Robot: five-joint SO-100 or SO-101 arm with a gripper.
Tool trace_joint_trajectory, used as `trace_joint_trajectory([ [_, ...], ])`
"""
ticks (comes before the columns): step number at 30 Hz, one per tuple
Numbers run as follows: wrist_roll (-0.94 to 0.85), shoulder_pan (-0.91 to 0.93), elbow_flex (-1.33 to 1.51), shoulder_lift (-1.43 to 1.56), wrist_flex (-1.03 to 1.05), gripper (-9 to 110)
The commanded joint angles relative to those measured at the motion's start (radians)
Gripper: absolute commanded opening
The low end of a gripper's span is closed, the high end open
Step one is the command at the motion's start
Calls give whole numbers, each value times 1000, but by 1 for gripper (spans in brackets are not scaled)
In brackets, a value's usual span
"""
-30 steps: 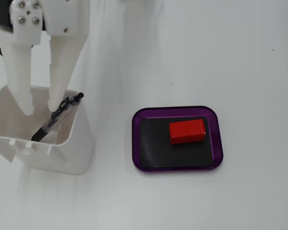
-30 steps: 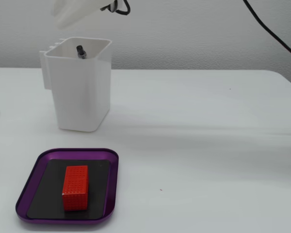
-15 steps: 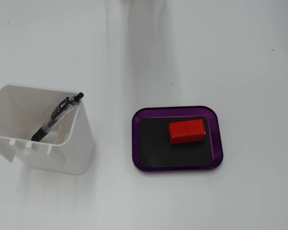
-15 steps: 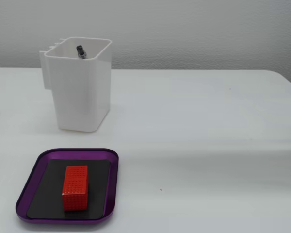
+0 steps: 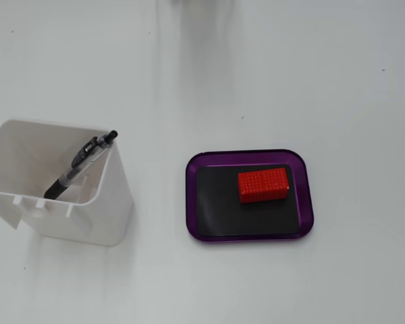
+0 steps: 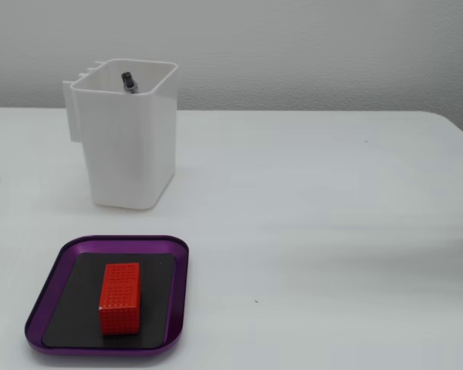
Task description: Pick up the pen and put it in the pen holder.
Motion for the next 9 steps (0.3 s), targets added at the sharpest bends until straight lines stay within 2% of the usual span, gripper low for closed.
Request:
trace_joint_trajectory([
  [1, -5, 8, 423, 259, -137, 7],
  [6, -5, 9, 871, 623, -345, 6],
  [9, -3, 9, 1043, 841, -377, 7],
])
